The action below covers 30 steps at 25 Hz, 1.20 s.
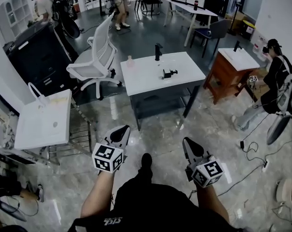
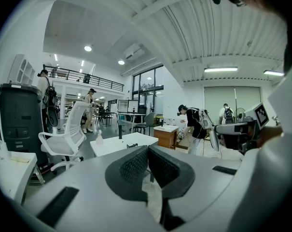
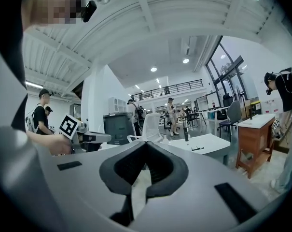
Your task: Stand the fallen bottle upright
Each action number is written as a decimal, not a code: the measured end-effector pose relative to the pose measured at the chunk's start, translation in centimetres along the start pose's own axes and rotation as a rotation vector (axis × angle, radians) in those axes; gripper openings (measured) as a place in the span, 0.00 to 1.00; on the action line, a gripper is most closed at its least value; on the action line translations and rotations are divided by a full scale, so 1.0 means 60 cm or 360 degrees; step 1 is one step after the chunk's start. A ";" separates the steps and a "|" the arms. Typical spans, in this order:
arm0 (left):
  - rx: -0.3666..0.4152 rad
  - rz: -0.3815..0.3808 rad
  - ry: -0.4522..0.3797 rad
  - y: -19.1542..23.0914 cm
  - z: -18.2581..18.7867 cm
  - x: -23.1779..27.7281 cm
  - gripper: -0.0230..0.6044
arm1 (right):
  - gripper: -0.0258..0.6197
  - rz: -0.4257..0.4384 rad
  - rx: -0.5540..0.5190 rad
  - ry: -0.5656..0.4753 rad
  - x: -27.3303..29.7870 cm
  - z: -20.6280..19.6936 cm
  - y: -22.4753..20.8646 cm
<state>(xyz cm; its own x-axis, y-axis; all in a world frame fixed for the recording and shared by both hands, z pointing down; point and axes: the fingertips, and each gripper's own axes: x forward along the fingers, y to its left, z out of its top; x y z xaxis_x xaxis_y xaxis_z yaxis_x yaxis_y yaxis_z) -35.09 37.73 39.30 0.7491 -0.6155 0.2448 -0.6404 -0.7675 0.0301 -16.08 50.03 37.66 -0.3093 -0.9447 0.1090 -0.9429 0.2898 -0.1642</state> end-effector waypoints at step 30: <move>-0.0009 -0.0237 0.0187 0.248 0.059 0.562 0.06 | 0.06 -0.0107 0.0129 0.0137 0.478 0.058 -0.394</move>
<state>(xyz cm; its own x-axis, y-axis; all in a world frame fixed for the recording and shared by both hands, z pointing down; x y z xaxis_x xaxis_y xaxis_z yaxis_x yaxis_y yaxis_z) -18.76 4.88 44.56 0.8109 -0.4699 0.3489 -0.5253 -0.8471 0.0800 -2.24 15.54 41.24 -0.2585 -0.9439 0.2057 -0.9498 0.2095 -0.2323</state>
